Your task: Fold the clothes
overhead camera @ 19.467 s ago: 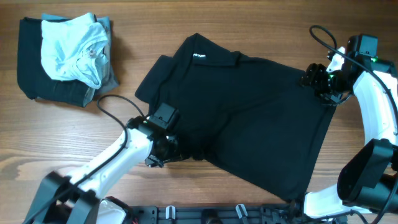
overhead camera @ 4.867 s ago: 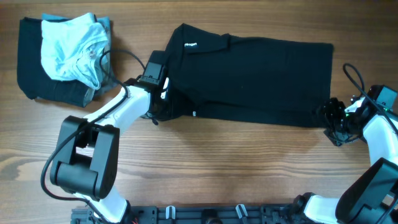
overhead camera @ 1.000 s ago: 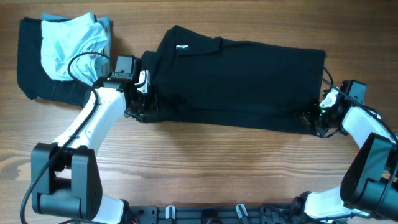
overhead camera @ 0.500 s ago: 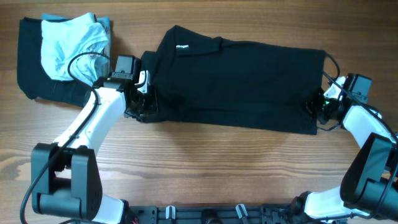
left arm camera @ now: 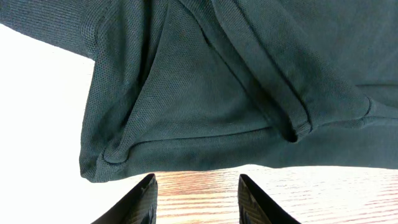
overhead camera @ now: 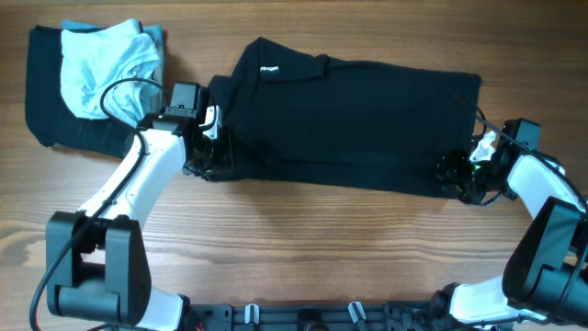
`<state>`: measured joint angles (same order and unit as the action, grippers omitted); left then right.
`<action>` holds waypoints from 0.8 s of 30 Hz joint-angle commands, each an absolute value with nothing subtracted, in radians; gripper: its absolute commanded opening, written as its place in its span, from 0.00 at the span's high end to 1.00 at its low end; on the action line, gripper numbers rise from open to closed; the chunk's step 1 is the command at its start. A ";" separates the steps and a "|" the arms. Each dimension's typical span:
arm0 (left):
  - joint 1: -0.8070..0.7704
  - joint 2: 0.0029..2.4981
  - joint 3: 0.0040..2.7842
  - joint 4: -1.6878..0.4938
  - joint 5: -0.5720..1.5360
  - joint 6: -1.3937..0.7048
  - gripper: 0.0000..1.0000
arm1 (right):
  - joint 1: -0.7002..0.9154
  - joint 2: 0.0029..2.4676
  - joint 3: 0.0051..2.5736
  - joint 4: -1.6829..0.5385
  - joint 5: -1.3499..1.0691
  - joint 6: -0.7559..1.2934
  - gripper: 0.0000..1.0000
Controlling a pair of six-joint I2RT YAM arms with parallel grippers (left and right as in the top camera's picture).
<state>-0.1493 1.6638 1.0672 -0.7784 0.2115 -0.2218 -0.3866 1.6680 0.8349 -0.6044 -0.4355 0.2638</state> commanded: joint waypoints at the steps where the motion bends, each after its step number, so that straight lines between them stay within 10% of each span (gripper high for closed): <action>1: -0.147 1.642 1.087 -0.779 0.228 -0.216 0.58 | -0.384 1.657 0.832 -0.557 -0.337 0.265 0.43; 12: -0.147 1.642 1.087 -0.779 0.228 -0.216 0.57 | -0.384 1.657 0.820 -0.467 -0.407 0.282 0.93; 24: -0.147 1.642 1.087 -0.779 0.228 -0.216 0.57 | -0.384 1.657 0.821 -0.376 -0.529 0.319 0.96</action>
<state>-0.1493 1.6638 1.0668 -0.7784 0.2115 -0.2218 -0.3866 1.6661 0.8261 -0.4202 -0.4450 0.2935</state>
